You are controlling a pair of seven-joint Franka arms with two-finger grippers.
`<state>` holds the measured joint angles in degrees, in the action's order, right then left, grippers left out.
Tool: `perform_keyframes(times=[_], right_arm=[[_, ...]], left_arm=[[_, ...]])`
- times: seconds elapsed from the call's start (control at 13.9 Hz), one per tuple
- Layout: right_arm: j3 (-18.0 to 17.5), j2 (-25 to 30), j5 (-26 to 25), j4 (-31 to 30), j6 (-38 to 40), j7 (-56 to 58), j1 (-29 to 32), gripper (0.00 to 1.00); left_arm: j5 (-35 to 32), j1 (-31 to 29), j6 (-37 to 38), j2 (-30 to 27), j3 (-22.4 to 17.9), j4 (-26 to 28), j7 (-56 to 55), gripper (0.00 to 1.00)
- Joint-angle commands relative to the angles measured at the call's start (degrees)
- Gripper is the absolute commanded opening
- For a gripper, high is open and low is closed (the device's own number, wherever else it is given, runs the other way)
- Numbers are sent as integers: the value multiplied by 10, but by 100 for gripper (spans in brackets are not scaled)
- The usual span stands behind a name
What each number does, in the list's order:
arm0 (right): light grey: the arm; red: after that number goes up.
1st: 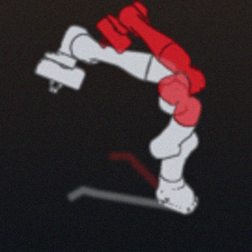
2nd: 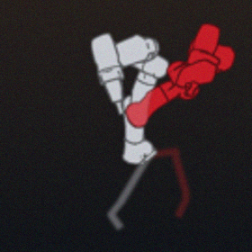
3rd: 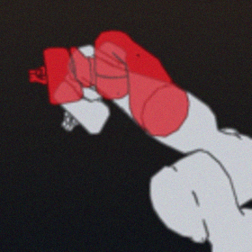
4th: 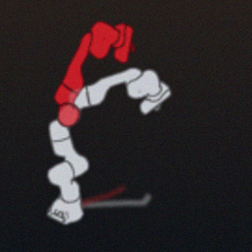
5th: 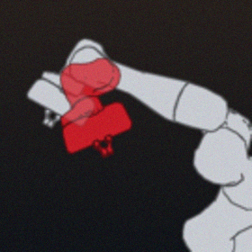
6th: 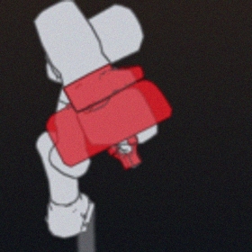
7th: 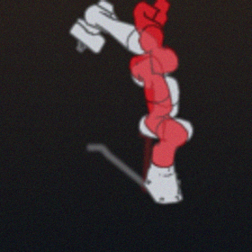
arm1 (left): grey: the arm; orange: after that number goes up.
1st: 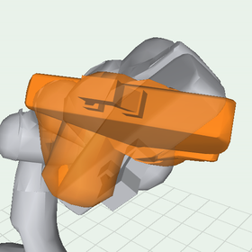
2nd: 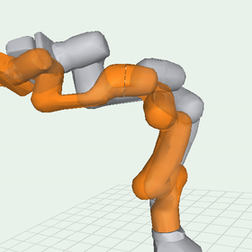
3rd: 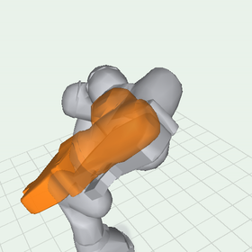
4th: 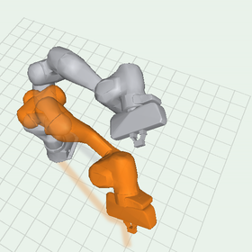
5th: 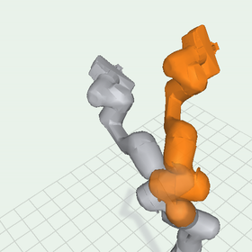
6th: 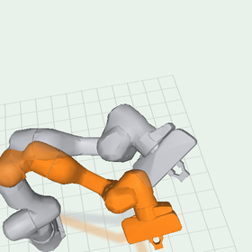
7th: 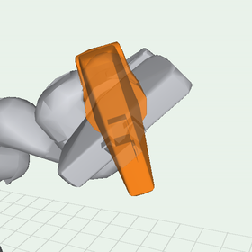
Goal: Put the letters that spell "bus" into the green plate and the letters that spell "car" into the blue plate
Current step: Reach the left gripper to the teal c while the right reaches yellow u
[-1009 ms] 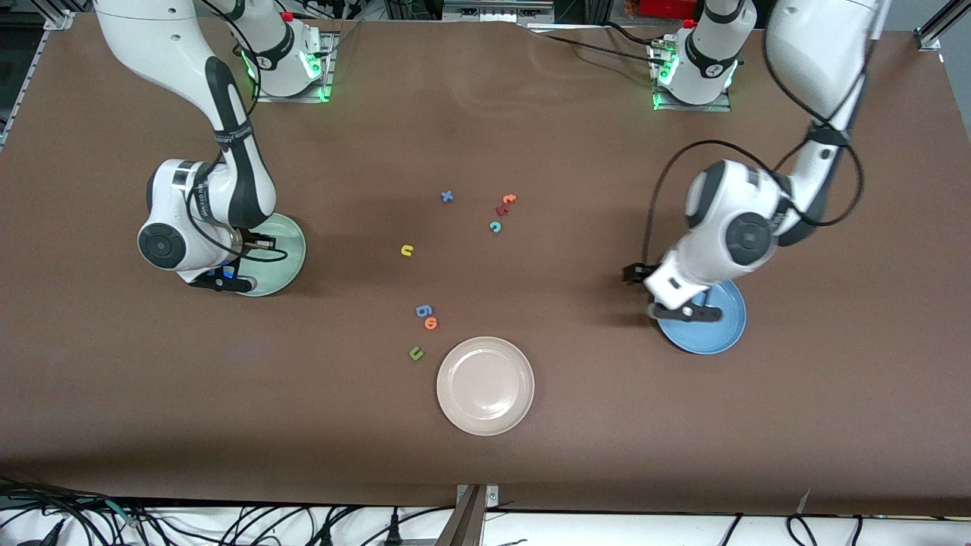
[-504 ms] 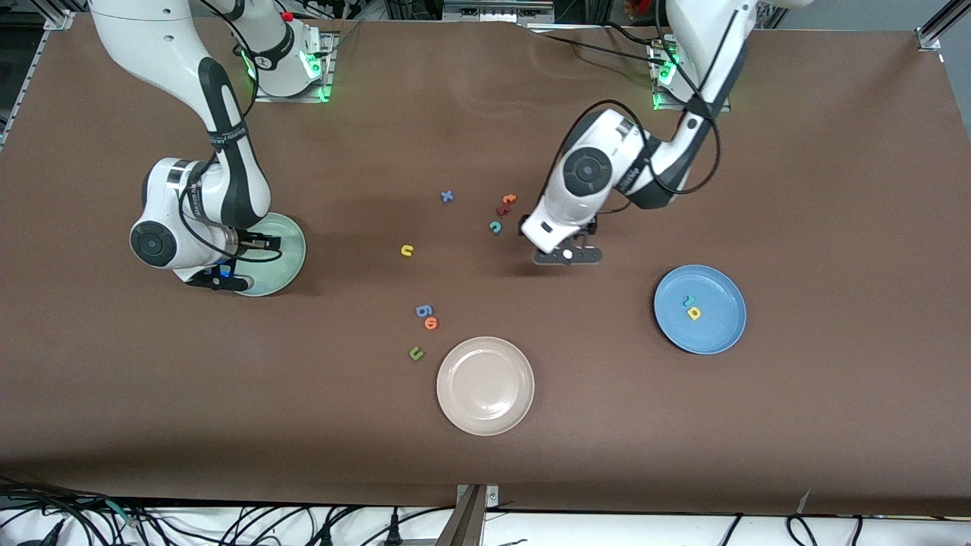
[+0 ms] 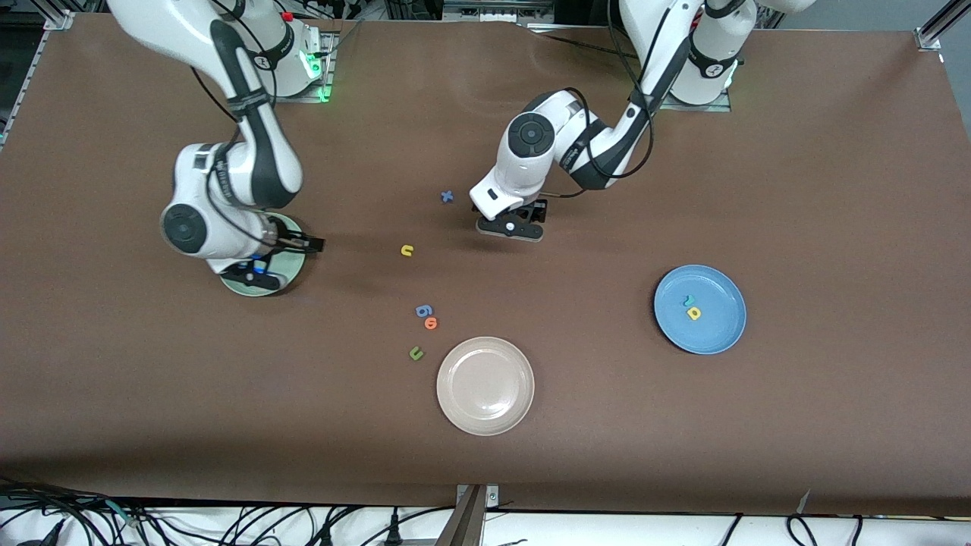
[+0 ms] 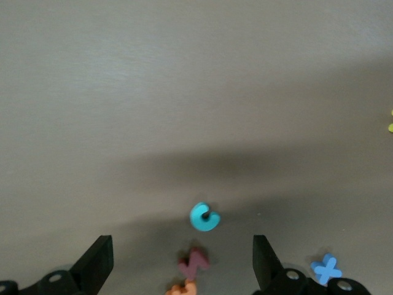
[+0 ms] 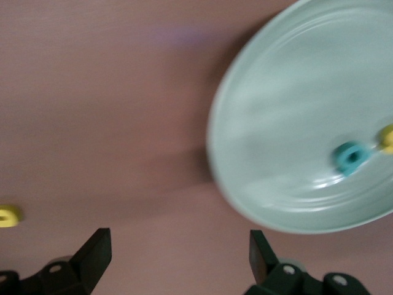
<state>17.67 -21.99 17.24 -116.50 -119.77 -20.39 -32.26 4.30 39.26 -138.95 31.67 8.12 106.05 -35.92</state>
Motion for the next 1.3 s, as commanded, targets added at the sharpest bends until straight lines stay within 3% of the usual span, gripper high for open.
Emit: perform_keyframes(times=[0.0, 0.43, 1.22], right_arm=[[-35, -3, 9, 7, -46, -119, -24, 99], [-37, -60, 9, 14, -183, -317, -118, 99], [-38, -108, 31, 50, -210, -330, -150, 99]], left_arm=[[-8, 17, -3, 51, -10, -59, 16, 100], [-54, 34, -4, 67, -11, -65, 12, 100], [-61, 51, -34, 74, -12, -37, 8, 98]])
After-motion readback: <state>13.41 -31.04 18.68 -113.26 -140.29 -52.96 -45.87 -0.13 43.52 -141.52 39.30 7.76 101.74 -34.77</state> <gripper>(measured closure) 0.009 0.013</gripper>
